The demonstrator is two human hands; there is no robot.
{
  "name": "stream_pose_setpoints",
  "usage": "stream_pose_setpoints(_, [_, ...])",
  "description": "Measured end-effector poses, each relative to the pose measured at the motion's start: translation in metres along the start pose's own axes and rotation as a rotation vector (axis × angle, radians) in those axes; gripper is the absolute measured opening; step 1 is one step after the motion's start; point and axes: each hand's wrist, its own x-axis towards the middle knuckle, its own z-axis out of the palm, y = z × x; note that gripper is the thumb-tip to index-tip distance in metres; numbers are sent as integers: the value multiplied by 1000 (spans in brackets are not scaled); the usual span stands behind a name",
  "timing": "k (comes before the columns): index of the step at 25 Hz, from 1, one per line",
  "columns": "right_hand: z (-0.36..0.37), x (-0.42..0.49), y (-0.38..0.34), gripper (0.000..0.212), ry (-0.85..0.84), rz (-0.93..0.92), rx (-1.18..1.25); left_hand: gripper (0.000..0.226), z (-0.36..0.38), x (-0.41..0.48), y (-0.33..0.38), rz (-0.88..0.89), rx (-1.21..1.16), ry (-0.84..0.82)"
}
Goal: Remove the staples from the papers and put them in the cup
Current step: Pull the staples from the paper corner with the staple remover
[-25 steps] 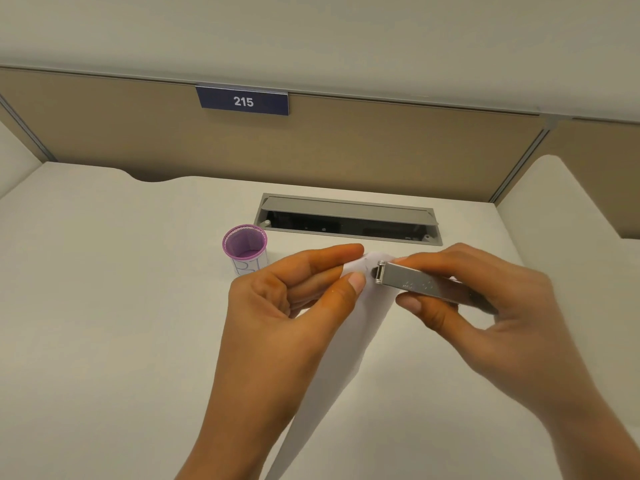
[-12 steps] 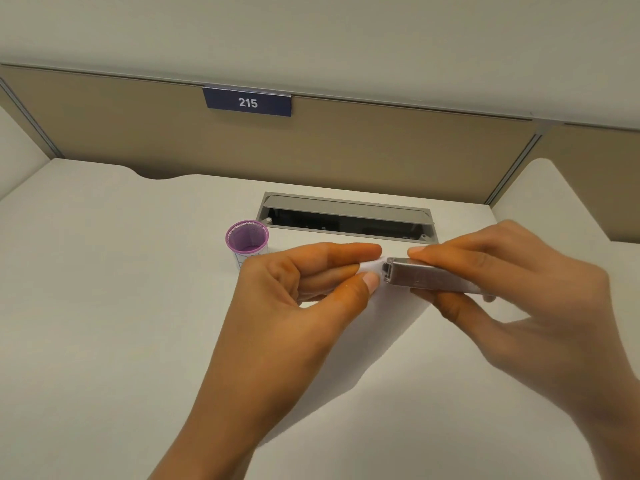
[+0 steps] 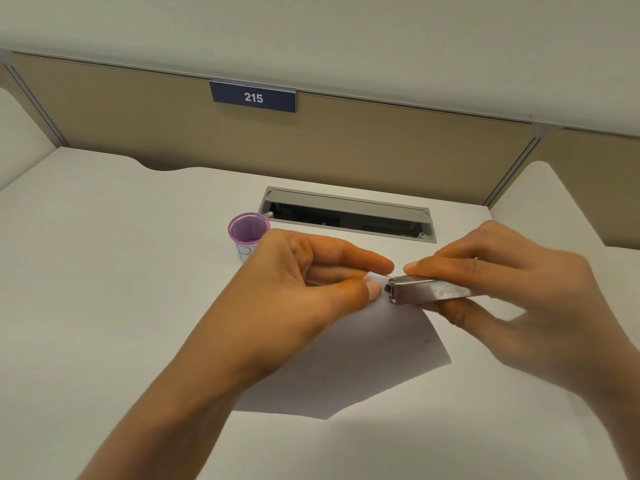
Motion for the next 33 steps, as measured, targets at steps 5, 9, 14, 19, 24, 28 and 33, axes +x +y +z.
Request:
stream_pose_setpoints(5, [-5, -1, -2, 26, -76, 59, 141, 20, -4, -1, 2, -8, -39, -108])
stream_pose_setpoints(9, [-4, -4, -5, 24, -54, 76, 212, 20, -4, -2, 2, -15, -96, -148])
stream_pose_setpoints(14, [-4, -8, -10, 25, -33, 62, 194, 20, -1, 0, -2, -32, -114, -182])
stream_pose_setpoints(19, [-7, -14, -12, 21, 51, 179, 287, 21, -4, -3, -5, -15, -145, -149])
stream_pose_setpoints(24, [-16, -14, -16, 21, 16, 177, 216, 23, -1, -4, -4, 9, -138, -146])
stream_pose_setpoints(28, [-19, -13, -18, 23, -10, 158, 105, 23, 3, -4, -3, 25, -119, -141])
stream_pose_setpoints(33, [-19, -15, -19, 27, -32, 135, 36, 20, 5, -5, 0, 25, -90, -101])
